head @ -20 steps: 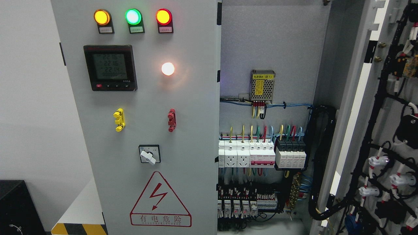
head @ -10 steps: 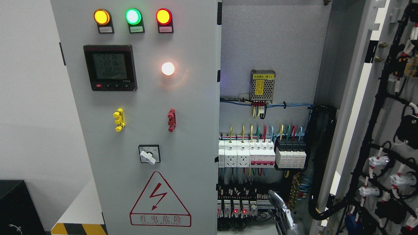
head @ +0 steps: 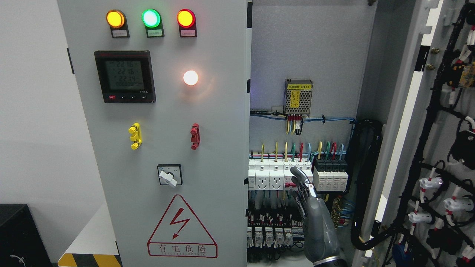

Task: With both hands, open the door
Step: 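Raise the right hand up toward the inner edge of the warning-sign door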

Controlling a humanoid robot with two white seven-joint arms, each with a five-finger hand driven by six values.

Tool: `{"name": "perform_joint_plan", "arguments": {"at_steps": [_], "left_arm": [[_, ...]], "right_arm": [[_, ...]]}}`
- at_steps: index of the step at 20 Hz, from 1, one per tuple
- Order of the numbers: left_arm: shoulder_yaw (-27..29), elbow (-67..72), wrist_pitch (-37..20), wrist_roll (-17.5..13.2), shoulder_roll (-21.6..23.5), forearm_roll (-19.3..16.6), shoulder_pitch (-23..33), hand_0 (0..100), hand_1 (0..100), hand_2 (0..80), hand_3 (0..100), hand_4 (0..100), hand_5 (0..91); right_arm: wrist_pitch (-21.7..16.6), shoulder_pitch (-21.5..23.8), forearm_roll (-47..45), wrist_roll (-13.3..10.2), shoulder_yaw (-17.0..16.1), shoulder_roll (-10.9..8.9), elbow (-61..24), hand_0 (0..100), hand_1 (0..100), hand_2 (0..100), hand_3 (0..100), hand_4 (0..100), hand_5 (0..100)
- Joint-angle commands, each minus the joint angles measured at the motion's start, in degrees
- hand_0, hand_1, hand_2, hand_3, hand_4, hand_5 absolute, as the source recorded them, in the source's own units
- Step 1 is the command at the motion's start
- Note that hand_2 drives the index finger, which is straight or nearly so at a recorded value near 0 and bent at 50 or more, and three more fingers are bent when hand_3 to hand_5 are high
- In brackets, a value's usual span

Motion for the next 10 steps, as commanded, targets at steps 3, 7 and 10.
{"name": "perform_joint_plan", "arguments": {"at_steps": [3, 7, 10], "left_arm": [[-1.0, -0.1, -0.3, 0.7, -1.8, 0.1, 0.7, 0, 0, 0.0, 0, 0, 0.0], [-0.9, -0.1, -0.3, 0.7, -1.9, 0.1, 0.7, 0, 0, 0.0, 0, 0, 0.0], [-0.9, -0.2, -0.3, 0.7, -2.2, 0.1, 0.7, 0, 0, 0.0, 0, 0, 0.0]], "right_arm": [[2.8, -4.9, -3.9, 0.2, -0.4, 1.85, 6.6, 0, 0, 0, 0, 0, 0], [3.0, -7.3, -4.0, 0.3, -0.4, 1.76, 9.2, 0, 0, 0, 0, 0, 0], [3.0, -9.0, -4.0, 0.4, -0.4, 1.59, 11.1, 0, 0, 0, 0, 0, 0]]}}
